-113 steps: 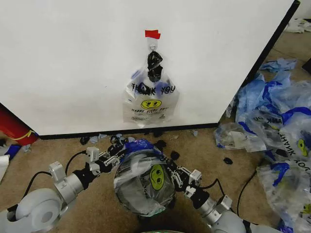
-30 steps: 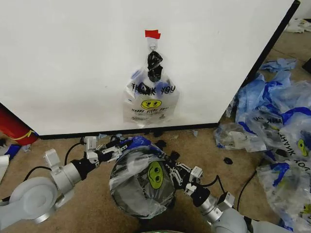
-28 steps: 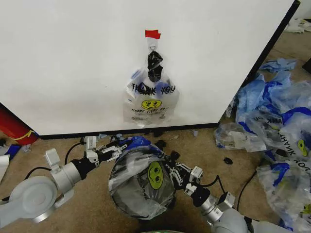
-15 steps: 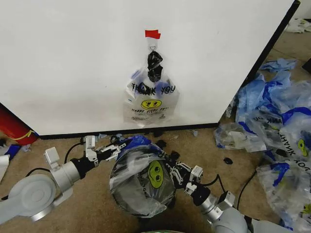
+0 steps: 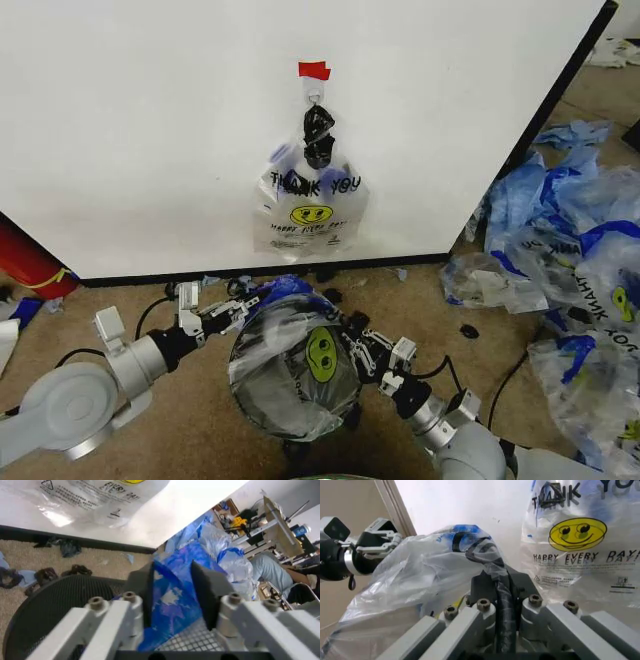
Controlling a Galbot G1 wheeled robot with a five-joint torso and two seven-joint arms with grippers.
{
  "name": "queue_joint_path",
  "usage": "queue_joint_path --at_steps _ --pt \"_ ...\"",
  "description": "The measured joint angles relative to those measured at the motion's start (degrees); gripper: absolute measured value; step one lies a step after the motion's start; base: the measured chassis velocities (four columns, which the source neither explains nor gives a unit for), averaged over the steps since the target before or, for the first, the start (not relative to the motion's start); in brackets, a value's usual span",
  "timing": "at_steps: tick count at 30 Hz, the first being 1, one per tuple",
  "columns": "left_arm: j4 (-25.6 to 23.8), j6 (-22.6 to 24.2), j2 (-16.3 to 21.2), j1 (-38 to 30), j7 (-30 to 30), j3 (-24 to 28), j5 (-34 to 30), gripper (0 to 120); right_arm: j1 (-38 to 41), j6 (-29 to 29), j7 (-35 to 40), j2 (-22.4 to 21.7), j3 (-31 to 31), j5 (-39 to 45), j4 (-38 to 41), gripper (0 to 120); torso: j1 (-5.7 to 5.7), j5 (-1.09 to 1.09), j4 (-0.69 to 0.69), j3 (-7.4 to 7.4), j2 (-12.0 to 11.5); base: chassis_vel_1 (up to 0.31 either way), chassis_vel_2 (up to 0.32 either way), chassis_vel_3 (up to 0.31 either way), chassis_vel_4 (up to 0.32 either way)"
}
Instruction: Pick up the garbage bag from the wall and place it over the trash bin.
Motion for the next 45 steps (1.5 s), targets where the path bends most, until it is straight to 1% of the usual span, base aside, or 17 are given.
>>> queue_joint_path --at_steps 4,5,7,8,25,31,45 --pt "0.0 0.0 -0.2 0.0 0.0 0.2 0.4 12 0.0 0.0 0.0 0.1 0.0 0.0 -0.2 1 0.0 0.0 0.0 0.0 0.0 0.0 0.0 0.0 0.0" --pt "0.0 0.0 -0.2 0.0 0.0 0.2 0.4 12 0.0 0.0 0.0 0.1 0.0 0.0 -0.2 1 0.0 0.0 0.0 0.0 0.0 0.0 0.0 0.0 0.0" --pt "0.2 -0.1 -0.6 0.0 -0.1 0.3 0.6 3 0.0 0.0 0.1 0.2 0.1 -0.1 -0.3 1 0.0 0.0 0.0 0.0 0.0 0.0 0.0 0.0 0.0" --pt "0.3 -0.1 -0.7 0.0 -0.1 0.4 0.8 0 0.0 0.0 0.2 0.3 0.1 -0.1 -0.3 1 0.0 0.0 0.0 0.0 0.0 0.0 0.0 0.0 0.0" --pt "2.1 -0.5 -1.6 0.0 -0.3 0.7 1.6 0 -0.3 0.0 0.4 0.0 -0.2 -0.2 1.1 1 0.0 0.0 -0.01 0.0 0.0 0.0 0.0 0.0 0.0" --pt "4.2 -0.5 -2.5 0.0 -0.3 1.1 1.9 0 -0.6 0.0 0.4 -0.3 -0.3 -0.1 2.4 1 0.0 0.0 0.0 0.0 0.0 0.0 0.0 0.0 0.0" --pt "8.6 -0.5 -6.5 -0.2 -0.3 3.0 4.1 0 -0.9 0.3 -0.9 -0.6 -0.7 1.6 4.6 1 0.0 -0.01 0.0 0.0 0.0 0.0 0.0 0.0 0.0"
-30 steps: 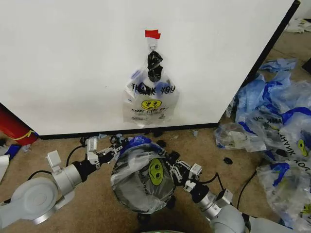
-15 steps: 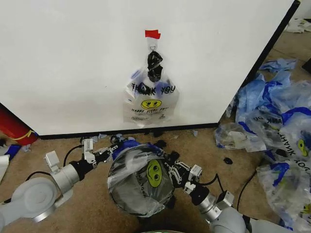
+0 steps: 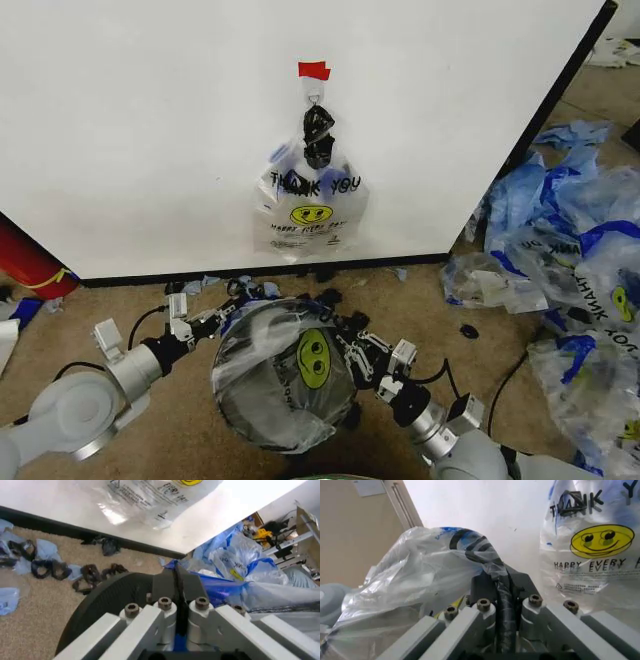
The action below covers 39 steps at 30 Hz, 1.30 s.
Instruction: Pick up the garbage bag from the wall and place it over the trash bin.
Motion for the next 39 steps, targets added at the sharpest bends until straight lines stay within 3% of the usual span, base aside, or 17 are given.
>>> queue_joint_path --at_steps 12,22,27,38,39 --pt "2.3 0.1 -2.7 -2.3 0.2 3.6 1.4 0 -0.2 0.1 -0.3 0.3 -0.3 0.3 0.3 1 0.0 0.0 0.0 0.0 0.0 0.0 0.0 0.0 0.0" --pt "4.9 -0.7 -5.5 -10.6 -0.9 12.5 2.8 0 -0.6 0.3 -0.3 -0.3 0.2 0.3 0.3 1 0.0 -0.01 -0.02 0.0 0.0 0.0 0.0 0.0 0.0" --pt "4.4 -1.0 -5.0 -11.3 -1.4 12.5 3.2 0 -0.7 0.5 -0.3 -0.4 0.4 0.2 0.2 1 0.0 0.02 0.0 0.0 0.0 0.0 0.0 0.0 0.0" --pt "2.8 -1.6 -4.3 -8.9 -2.1 8.9 3.9 37 -0.2 0.6 -0.5 0.0 0.1 0.0 -0.7 1 0.0 0.02 0.0 0.0 0.0 0.0 0.0 0.0 0.0" --pt "2.6 -1.7 -4.2 -8.9 -2.2 8.7 3.9 45 -0.2 0.6 -0.6 0.0 0.1 0.0 -0.7 1 0.0 0.01 0.0 0.0 0.0 0.0 0.0 0.0 0.0"
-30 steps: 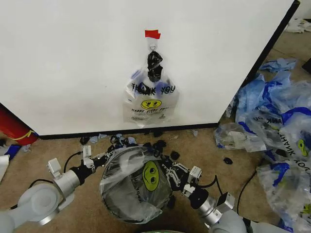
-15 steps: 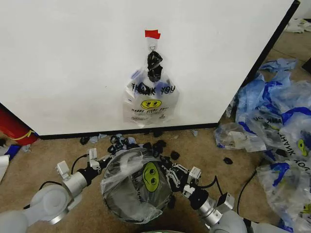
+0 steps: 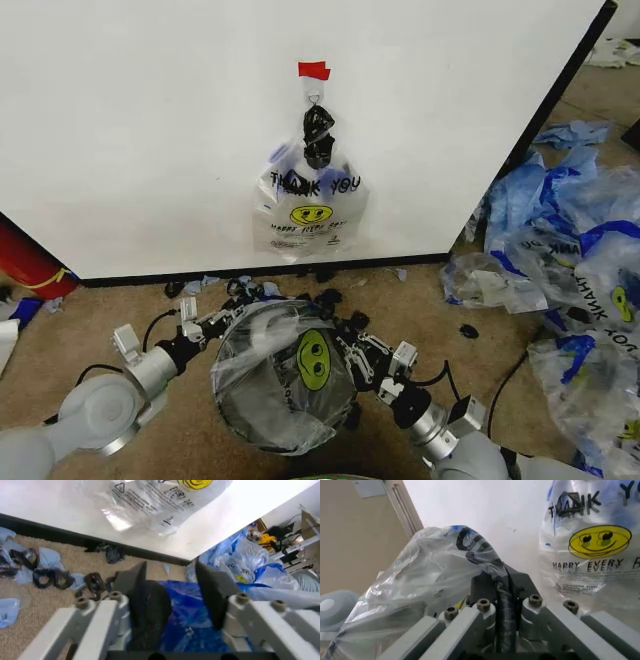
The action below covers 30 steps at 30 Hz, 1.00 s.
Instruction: Pick up the garbage bag from the wall and place it over the trash bin.
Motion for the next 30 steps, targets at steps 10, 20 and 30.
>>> queue_joint_path --at_steps 10,20,30 --pt "1.9 -0.2 -0.8 -0.4 -3.4 -0.1 2.5 77 -0.5 0.1 -0.1 -0.2 0.1 -0.4 0.2 1 0.0 -0.01 0.0 0.0 0.0 0.0 0.0 0.0 0.0" --pt "6.3 -0.4 -2.3 -1.4 -9.6 -1.2 8.2 100 -1.1 0.2 0.0 0.2 0.2 -1.0 -0.3 1 0.0 0.0 0.0 0.0 0.0 0.0 0.0 0.0 0.0" --pt "7.6 -1.6 -3.7 -2.7 -10.9 -1.2 9.4 100 -1.1 0.4 0.4 0.6 0.4 -1.2 -1.4 1 0.0 0.01 0.0 0.0 0.0 0.0 0.0 0.0 0.0"
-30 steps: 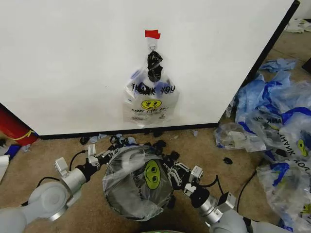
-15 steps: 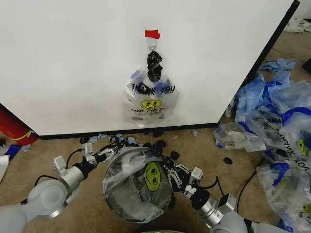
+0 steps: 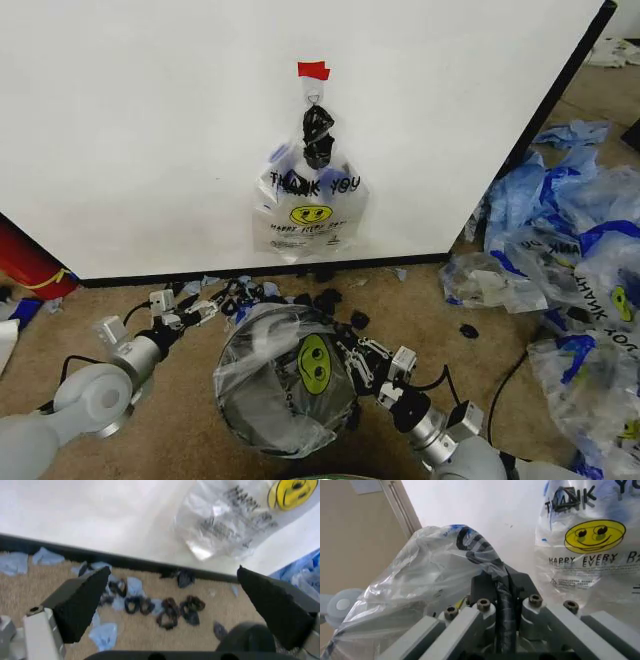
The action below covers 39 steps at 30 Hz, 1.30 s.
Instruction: Pick up the garbage bag from the wall and place it over the trash bin.
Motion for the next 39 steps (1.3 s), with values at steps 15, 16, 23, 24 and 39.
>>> queue_joint_path --at_steps 15,16,23,24,39 --pt "-6.9 -5.2 -1.5 -3.2 1.0 -2.6 8.0 99 0.2 -1.8 5.3 1.5 4.7 -1.1 -3.6 1 0.0 0.0 -0.01 0.0 0.0 0.0 0.0 0.0 0.0" --pt "-9.0 -4.8 -1.1 -2.8 0.9 -2.6 8.0 98 0.2 -2.1 6.1 1.8 5.3 -1.4 -4.1 1 0.0 0.0 -0.01 0.0 0.0 0.0 0.0 0.0 0.0" --pt "-19.5 -2.0 0.5 -1.0 -0.1 -1.7 7.5 93 0.8 -3.2 8.7 3.5 7.9 -2.2 -6.3 1 0.0 0.0 0.0 0.0 0.0 0.0 0.0 0.0 0.0" --pt "-21.0 -1.7 0.9 -0.8 -0.2 -1.6 7.2 88 0.9 -3.4 9.0 3.7 8.4 -2.3 -6.6 1 0.0 0.01 0.0 0.0 0.0 0.0 0.0 0.0 0.0" --pt "-32.6 1.5 3.9 1.2 -1.9 2.2 -0.4 33 3.1 -7.3 15.3 6.1 10.3 -5.4 -7.0 1 0.0 0.0 0.0 0.0 0.0 0.0 0.0 0.0 0.0"
